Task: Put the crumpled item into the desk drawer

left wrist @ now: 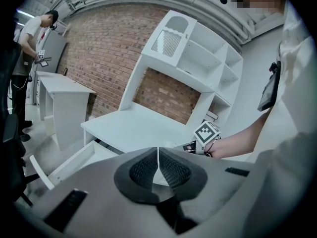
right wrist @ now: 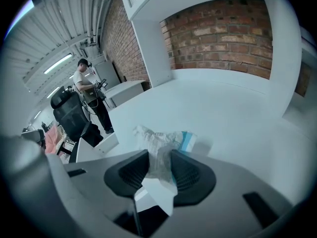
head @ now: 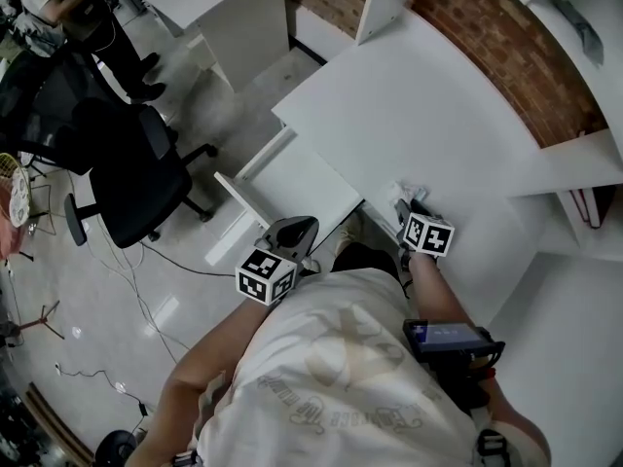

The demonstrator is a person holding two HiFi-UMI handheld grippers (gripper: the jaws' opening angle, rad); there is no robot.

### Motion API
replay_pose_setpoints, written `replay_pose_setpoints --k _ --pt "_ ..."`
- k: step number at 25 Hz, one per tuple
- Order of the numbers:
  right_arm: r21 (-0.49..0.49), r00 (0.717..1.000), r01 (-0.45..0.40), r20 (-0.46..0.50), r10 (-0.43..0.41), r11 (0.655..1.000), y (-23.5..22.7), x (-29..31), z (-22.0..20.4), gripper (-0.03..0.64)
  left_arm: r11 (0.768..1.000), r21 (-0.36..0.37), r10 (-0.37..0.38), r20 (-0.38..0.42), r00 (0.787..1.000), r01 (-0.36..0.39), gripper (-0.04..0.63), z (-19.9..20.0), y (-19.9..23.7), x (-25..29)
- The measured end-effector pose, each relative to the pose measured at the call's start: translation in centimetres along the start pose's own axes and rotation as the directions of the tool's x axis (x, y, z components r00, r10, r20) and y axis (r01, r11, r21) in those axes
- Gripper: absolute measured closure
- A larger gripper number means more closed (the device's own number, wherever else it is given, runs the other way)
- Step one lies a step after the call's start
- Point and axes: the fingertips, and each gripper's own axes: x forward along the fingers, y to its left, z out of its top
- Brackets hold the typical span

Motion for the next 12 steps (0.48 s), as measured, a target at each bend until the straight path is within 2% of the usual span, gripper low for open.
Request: replay_pose_setpoints --k 12 --pt "-0.102 0.996 -0.085 0.023 0.088 0.991 5.9 -2.3 -1.5 0.46 0.995 -0.042 0.09 0.069 0.994 -0.087 0.568 -2.1 0.0 -6.7"
